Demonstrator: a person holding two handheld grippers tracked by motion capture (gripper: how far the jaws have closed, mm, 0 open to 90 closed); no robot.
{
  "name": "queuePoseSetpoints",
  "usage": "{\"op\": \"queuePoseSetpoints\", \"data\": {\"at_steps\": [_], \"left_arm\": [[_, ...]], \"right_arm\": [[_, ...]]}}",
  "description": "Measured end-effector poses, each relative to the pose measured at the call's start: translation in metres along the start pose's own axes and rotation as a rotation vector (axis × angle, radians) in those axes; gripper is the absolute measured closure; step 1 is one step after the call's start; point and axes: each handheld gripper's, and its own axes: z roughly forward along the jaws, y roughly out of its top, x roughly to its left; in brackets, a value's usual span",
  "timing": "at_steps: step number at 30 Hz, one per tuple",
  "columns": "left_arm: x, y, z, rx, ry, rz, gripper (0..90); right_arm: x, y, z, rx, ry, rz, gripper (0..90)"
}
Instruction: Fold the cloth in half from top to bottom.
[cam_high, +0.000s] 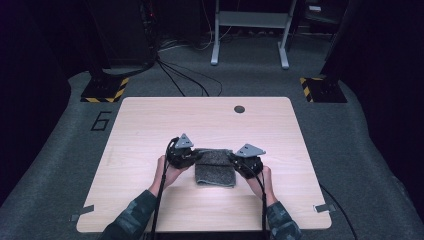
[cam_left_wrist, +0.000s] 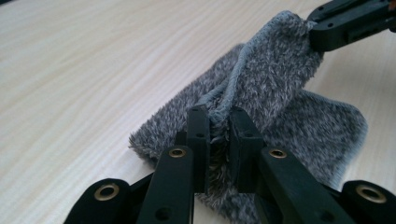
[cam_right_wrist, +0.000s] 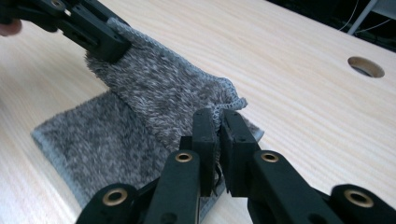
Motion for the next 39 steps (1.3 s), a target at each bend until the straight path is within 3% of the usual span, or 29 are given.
{"op": "queuePoseSetpoints", "data": {"at_steps": [9,13,15,16,19,22,26,29,31,36,39], "left_arm": [[-0.008,-0.010,0.003,0.038,-0.054,-0.013,73.0],[-0.010,-0.013,-0.007,0.048,-0.083,-0.049,47.6],[-0.010,-0.013,-0.017,0.035,-0.069,-0.082,37.0],[-0.009,-0.014,-0.023,0.022,-0.066,-0.079,33.8],[-0.006,-0.013,-0.034,0.003,-0.022,-0.080,28.0],[0.000,-0.013,-0.033,0.003,-0.014,-0.112,24.7],[0.000,-0.010,-0.018,0.032,0.022,-0.126,21.1],[-0.005,-0.011,-0.008,0.068,0.050,-0.104,18.9],[-0.007,-0.014,-0.004,0.087,0.041,-0.110,18.5],[-0.011,-0.026,0.004,0.150,0.060,-0.093,18.2],[-0.012,-0.032,0.009,0.184,0.066,-0.076,17.9]], "right_arm": [[0.003,-0.012,-0.004,0.039,0.020,0.010,80.9],[0.003,-0.018,-0.012,0.062,0.045,0.030,66.8],[0.000,-0.019,-0.019,0.063,0.046,0.053,57.2],[-0.002,-0.019,-0.023,0.057,0.048,0.067,54.8],[-0.009,-0.015,-0.032,0.037,0.043,0.102,47.1],[-0.015,-0.008,-0.036,0.013,0.035,0.133,43.0],[-0.016,-0.001,-0.024,0.050,0.020,0.157,38.0],[-0.008,-0.004,-0.005,0.141,0.004,0.131,26.3],[-0.003,-0.010,0.005,0.179,0.009,0.140,22.0],[0.005,-0.022,0.014,0.231,-0.017,0.129,21.0],[0.009,-0.027,0.018,0.260,-0.044,0.092,20.2]]}}
